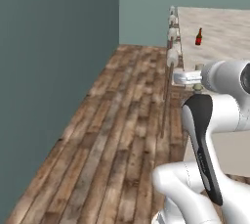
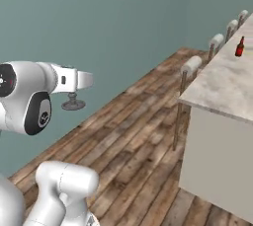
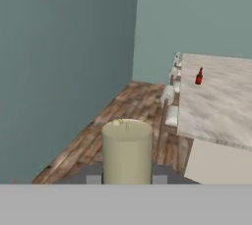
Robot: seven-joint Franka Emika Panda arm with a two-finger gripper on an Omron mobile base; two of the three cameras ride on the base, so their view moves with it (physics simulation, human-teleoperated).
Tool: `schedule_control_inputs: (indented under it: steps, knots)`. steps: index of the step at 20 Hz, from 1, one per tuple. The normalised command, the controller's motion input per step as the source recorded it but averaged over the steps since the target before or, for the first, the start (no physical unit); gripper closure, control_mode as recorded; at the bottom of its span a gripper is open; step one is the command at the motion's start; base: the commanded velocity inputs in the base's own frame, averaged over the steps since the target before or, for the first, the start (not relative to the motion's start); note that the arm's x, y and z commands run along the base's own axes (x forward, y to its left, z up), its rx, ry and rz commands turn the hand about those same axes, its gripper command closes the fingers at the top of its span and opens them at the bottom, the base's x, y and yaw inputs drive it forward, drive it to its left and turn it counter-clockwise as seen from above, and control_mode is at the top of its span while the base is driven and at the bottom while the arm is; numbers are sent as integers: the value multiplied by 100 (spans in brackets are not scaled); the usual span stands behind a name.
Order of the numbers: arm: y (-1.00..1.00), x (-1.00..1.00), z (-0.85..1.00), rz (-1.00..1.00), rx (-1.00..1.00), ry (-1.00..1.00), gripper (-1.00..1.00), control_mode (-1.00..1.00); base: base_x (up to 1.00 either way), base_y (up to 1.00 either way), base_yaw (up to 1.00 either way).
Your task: Get the candle and the beer from the cabinet and move them to the dining counter.
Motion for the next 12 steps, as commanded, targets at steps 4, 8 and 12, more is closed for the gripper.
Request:
schedule_control_inputs:
  steps: [4, 8, 12]
  knots:
    - [0, 0, 0, 0, 0, 0, 100, 100, 91, 86, -52]
    - [0, 0, 0, 0, 0, 0, 100, 100, 93, 84, -51]
    - [0, 0, 0, 0, 0, 0, 100, 100, 99, 99, -36]
